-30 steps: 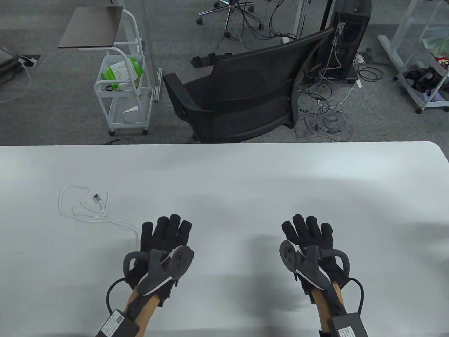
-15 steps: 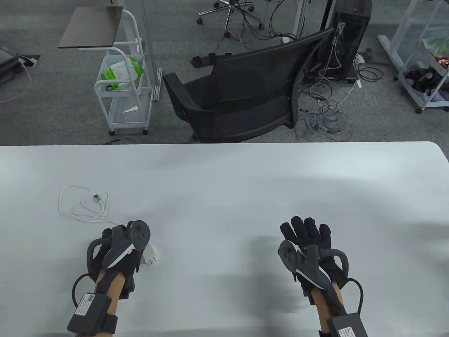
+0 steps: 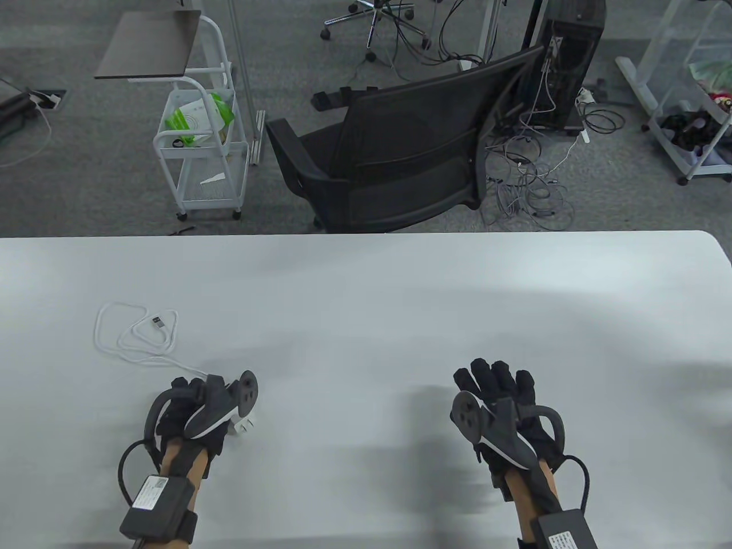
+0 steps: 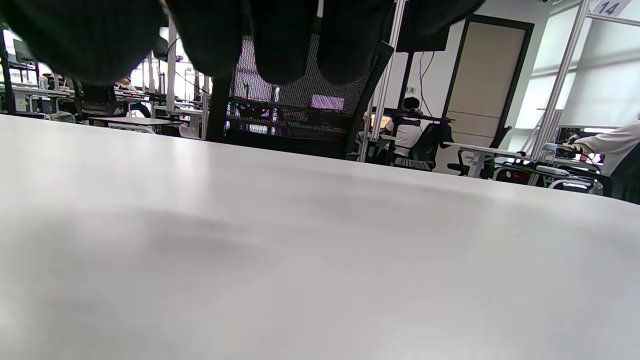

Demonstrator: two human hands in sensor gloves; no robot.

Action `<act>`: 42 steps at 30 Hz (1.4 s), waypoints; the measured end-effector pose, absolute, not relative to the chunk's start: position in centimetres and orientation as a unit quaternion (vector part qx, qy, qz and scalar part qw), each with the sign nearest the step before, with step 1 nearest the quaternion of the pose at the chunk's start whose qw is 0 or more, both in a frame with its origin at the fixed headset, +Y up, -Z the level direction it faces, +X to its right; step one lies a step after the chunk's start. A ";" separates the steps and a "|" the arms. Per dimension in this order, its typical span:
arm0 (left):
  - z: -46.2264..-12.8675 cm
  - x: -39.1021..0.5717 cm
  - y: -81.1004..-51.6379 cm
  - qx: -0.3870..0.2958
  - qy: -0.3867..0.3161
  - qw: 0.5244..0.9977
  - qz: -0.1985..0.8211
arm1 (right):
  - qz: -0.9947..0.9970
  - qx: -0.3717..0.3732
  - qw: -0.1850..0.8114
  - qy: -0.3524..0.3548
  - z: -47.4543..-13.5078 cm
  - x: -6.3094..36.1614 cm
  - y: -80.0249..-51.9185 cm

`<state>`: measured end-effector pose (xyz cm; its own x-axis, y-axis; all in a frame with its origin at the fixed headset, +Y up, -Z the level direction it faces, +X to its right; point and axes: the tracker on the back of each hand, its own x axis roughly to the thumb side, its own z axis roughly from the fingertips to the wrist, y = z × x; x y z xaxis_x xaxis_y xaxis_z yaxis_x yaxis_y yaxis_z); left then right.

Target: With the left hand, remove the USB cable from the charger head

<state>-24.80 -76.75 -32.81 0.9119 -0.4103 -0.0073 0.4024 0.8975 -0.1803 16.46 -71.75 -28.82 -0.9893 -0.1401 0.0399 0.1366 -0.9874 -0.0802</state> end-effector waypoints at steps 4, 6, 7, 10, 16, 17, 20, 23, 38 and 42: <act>-33.0 -23.8 -77.2 -0.079 0.012 0.956 -0.281 | -0.997 -0.021 0.063 0.033 -28.8 16.6 -71.7; -32.9 -23.9 -77.3 -0.083 0.010 0.961 -0.263 | -0.997 -0.020 0.061 0.031 -28.8 16.7 -71.7; -32.9 -24.1 -77.4 -0.082 0.011 0.963 -0.258 | -0.998 -0.020 0.060 0.030 -28.9 16.7 -71.7; -32.7 -24.6 -77.2 -0.075 0.011 0.970 -0.231 | -0.998 -0.021 0.057 0.028 -28.9 16.7 -71.7; -32.5 -25.1 -77.1 -0.079 0.001 0.977 -0.197 | -0.998 -0.023 0.052 0.025 -28.9 16.8 -71.7; -32.5 -25.1 -76.8 -0.071 0.000 0.981 -0.179 | -0.998 -0.023 0.052 0.025 -28.9 16.8 -71.7; -32.3 -25.0 -74.9 -0.032 -0.017 0.997 -0.072 | -0.999 -0.023 0.042 0.024 -29.0 17.1 -71.6; -31.6 -24.4 -72.7 0.013 -0.038 0.999 0.002 | -0.999 -0.023 0.037 0.021 -29.0 17.1 -71.6; -25.5 -11.9 -68.7 0.114 -0.218 0.969 -0.030 | -0.982 -0.156 -0.092 0.060 -26.3 12.1 -69.4; -25.1 -10.5 -68.9 0.120 -0.228 0.966 -0.016 | -0.973 -0.191 -0.127 0.014 -25.7 9.4 -70.6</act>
